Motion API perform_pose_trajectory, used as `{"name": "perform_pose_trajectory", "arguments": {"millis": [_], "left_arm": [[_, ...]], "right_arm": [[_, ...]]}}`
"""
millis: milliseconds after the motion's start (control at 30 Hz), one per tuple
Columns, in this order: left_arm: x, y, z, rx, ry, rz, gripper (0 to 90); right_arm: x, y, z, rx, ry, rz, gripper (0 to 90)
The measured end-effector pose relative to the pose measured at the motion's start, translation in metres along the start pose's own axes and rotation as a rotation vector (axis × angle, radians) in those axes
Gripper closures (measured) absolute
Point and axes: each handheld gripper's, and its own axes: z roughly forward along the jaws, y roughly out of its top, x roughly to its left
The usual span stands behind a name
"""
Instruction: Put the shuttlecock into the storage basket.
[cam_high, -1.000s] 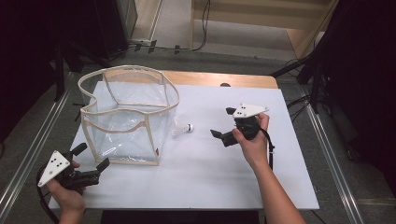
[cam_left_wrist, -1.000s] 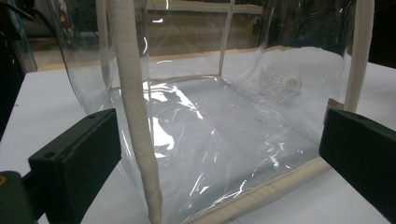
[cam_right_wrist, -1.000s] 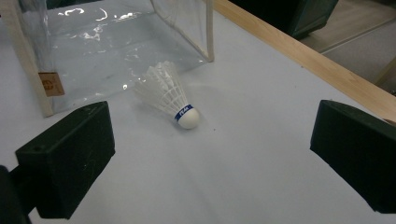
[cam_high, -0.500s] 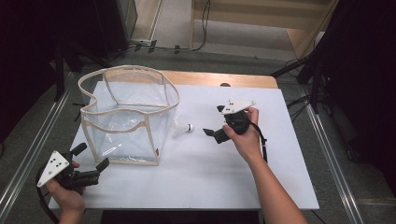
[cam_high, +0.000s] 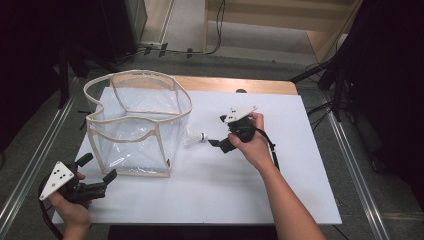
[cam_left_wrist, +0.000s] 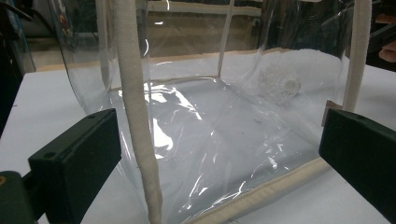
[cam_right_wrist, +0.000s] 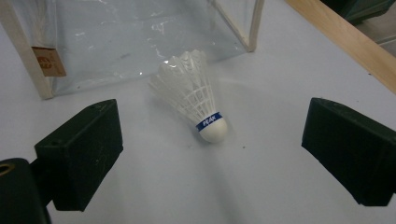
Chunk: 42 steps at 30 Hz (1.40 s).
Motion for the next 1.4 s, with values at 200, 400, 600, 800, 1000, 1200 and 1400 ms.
{"name": "perform_pose_trajectory", "arguments": {"millis": [200,400,600,800,1000,1200,1400], "left_arm": [[0.000,0.000,0.000,0.000,-0.001,0.000,0.0],[0.000,0.000,0.000,0.000,-0.001,0.000,0.0],[0.000,0.000,0.000,-0.001,-0.003,0.003,0.0],[0.000,0.000,0.000,0.000,-0.003,0.003,0.0],[0.000,0.000,0.000,-0.002,-0.004,0.001,0.0],[0.000,0.000,0.000,-0.006,-0.005,0.000,0.0],[0.000,0.000,0.000,-0.007,-0.005,0.000,0.0]], "right_arm": [[0.000,0.006,0.013,0.034,0.031,-0.029,3.5],[-0.002,0.008,0.025,0.067,0.057,-0.055,3.5],[-0.002,0.010,0.038,0.089,0.077,-0.072,3.6],[-0.006,0.011,0.046,0.101,0.088,-0.078,3.6],[-0.010,0.012,0.055,0.116,0.113,-0.093,6.0],[-0.013,0.011,0.063,0.125,0.126,-0.090,11.5],[-0.015,0.007,0.071,0.145,0.140,-0.096,12.9]]}}
